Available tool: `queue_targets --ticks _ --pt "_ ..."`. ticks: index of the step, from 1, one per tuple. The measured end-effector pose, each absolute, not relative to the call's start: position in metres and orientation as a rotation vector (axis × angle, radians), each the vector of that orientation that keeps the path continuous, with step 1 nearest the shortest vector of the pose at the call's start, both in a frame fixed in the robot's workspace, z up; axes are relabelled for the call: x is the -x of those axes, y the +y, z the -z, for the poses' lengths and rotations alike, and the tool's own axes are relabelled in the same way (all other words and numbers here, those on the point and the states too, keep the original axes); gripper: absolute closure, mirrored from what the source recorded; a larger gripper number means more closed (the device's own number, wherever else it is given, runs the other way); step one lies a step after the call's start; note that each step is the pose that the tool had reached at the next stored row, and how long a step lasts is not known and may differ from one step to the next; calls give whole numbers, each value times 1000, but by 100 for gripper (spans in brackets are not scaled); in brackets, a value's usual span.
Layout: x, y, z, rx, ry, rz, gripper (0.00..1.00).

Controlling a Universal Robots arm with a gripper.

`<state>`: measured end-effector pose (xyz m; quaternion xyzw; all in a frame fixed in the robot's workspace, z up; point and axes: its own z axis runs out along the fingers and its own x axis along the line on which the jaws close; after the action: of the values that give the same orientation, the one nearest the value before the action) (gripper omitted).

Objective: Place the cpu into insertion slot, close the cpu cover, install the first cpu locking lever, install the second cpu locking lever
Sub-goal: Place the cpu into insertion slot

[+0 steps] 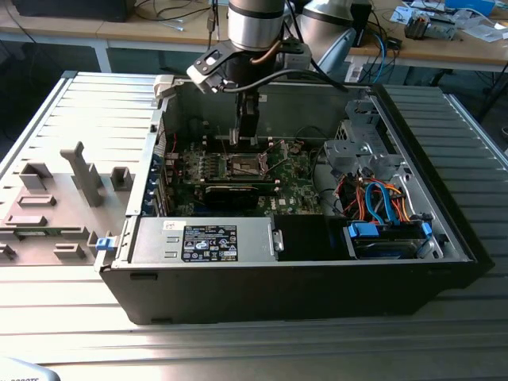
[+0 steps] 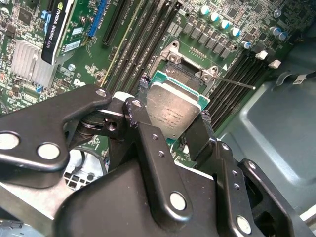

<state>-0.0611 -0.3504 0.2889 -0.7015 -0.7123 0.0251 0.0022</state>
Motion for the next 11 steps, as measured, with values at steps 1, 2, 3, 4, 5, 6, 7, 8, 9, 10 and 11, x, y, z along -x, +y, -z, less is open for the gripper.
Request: queue_targets --ticks 1,2,3,4,5,6,7,8,9,10,11 --pt "61 -350 -289 2201 -2235 -79 45" --pt "61 -350 -289 2201 -2235 -79 45" --pt "62 -350 -289 2201 -2235 -79 45" --pt "62 -350 -289 2201 -2235 -79 45" --pt "62 -350 -289 2201 -2235 -79 45" --pt "62 -350 -289 2201 -2235 -79 45" --pt "62 -350 -289 2201 -2235 -79 45" --pt "62 -350 -288 2201 -2235 -79 45" --pt "62 -350 -288 2201 -2235 -79 45" --pt "62 -350 -288 2201 -2235 -79 45" --pt "63 -350 -288 2201 -2235 -79 45"
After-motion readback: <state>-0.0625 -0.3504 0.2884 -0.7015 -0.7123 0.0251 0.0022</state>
